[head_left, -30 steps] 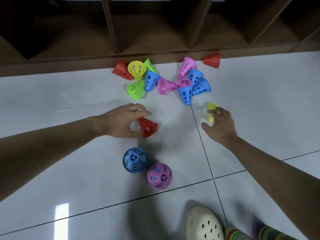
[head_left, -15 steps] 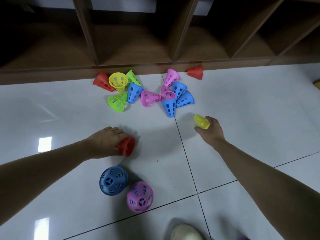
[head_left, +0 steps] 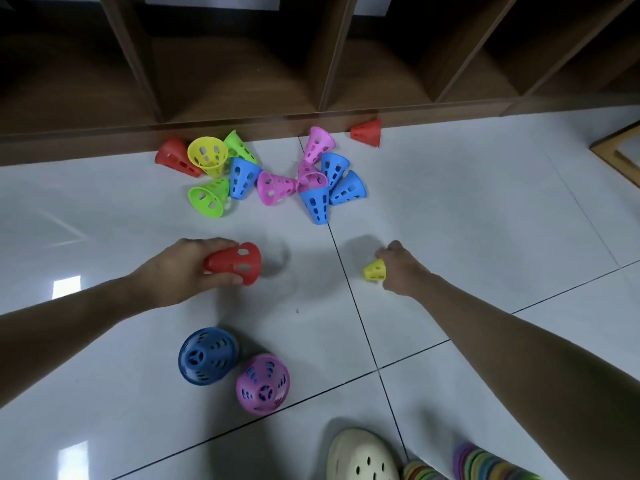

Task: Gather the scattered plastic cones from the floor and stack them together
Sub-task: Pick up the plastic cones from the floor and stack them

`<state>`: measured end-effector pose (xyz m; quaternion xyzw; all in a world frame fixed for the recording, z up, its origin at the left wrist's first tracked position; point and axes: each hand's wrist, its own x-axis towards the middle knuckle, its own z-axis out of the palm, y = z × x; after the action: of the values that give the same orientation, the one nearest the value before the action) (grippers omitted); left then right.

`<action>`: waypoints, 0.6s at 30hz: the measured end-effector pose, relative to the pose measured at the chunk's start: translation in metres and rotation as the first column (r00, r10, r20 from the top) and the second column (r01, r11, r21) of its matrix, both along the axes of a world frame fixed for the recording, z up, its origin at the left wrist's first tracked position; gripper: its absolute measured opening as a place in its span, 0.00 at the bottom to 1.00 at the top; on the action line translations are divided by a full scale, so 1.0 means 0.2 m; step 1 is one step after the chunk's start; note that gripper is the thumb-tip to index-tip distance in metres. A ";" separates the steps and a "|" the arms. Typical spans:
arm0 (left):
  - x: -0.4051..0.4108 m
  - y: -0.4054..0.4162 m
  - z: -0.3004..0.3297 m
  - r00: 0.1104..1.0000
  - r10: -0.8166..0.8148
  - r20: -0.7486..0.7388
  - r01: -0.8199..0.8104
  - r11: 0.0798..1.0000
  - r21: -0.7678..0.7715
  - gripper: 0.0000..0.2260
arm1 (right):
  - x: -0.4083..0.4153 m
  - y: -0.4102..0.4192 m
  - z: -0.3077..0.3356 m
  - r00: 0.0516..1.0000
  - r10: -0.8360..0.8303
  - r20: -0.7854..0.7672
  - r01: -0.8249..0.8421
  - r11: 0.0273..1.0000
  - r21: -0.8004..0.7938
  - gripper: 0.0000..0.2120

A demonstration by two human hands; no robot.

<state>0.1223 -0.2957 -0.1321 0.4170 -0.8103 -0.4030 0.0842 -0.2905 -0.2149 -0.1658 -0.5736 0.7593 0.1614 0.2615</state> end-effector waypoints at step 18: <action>0.22 0.49 0.38 0.955 0.249 -0.164 -0.271 0.954 -0.131 0.19 | 0.69 0.35 0.49 0.622 -0.054 0.781 0.337 0.919 -0.205 0.16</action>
<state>0.1663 -0.1970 -0.0555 0.4821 -0.7683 -0.3546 0.2271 -0.1516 -0.1455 -0.0684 -0.5356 0.6524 -0.2550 0.4718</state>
